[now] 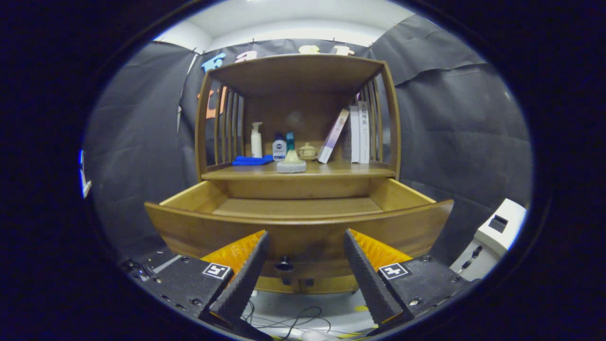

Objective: Pull open the drawer, take out the items inside it, and place them on the countertop above the cabinet.

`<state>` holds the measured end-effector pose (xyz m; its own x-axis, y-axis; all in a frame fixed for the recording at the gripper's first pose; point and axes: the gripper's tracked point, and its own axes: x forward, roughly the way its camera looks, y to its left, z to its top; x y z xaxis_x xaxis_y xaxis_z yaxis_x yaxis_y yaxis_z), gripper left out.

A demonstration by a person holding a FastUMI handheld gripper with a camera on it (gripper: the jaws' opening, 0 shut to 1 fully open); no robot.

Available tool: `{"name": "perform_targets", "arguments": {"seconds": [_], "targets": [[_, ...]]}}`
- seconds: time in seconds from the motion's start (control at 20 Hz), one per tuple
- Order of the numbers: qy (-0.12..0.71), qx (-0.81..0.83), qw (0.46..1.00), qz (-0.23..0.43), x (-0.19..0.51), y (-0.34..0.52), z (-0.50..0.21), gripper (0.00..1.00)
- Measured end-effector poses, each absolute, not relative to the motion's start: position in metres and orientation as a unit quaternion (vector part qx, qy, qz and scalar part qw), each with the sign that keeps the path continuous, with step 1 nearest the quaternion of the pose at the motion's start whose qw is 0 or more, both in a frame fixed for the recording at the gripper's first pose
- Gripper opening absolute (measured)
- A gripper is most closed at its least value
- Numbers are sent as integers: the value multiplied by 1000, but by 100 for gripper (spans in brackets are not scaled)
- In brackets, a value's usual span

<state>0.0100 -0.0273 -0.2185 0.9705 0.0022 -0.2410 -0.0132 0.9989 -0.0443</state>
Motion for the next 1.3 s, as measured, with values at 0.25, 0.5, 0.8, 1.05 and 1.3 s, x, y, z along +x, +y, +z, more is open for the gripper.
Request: {"name": "perform_targets", "arguments": {"seconds": [0.25, 0.5, 0.8, 1.05, 1.3], "targets": [[146, -7, 989, -10, 23, -31, -244, 99], [147, -1, 989, 0, 29, -21, -249, 97], [143, 7, 990, 1, 35, -18, -247, 97], [142, 14, 990, -2, 49, -14, -245, 97], [138, 27, 990, -4, 93, -8, -241, 97]]}}
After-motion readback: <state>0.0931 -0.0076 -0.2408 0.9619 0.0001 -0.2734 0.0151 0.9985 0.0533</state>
